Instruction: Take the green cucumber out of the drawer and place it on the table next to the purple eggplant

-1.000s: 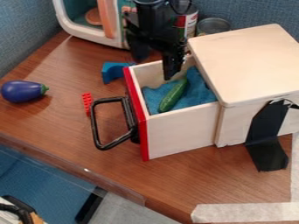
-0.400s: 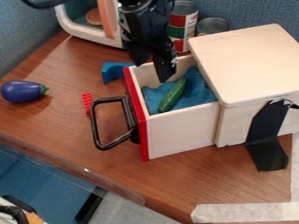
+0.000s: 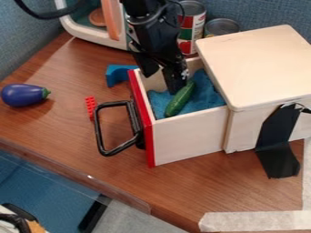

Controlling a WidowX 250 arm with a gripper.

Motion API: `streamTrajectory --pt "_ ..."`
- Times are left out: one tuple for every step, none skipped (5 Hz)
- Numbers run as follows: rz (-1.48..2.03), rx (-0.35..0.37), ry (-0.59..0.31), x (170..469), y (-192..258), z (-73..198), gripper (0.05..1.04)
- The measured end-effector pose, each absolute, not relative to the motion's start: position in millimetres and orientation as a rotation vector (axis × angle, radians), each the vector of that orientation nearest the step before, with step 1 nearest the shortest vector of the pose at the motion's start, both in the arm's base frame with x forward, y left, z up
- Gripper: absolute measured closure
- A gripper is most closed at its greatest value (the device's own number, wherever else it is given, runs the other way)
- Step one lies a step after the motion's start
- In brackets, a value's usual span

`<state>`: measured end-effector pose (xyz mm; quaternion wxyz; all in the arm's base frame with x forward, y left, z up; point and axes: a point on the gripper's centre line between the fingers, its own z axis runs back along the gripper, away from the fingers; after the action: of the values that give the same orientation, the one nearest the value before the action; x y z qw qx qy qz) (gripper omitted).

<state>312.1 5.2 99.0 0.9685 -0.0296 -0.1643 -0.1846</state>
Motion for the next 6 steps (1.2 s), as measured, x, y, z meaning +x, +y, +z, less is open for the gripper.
streamTrajectory --pt "-0.362 -0.061 -0.331 314 2 94 0.083" --pt "-0.359 -0.056 -0.331 317 -1 89 0.083" --pt "-0.359 -0.046 -0.318 319 -3 81 0.083" --pt "-0.357 -0.039 -0.312 321 -3 73 0.083" --pt "-0.358 -0.032 -0.304 323 -4 68 0.107" --pt "-0.359 -0.024 -0.303 324 -3 64 0.218"
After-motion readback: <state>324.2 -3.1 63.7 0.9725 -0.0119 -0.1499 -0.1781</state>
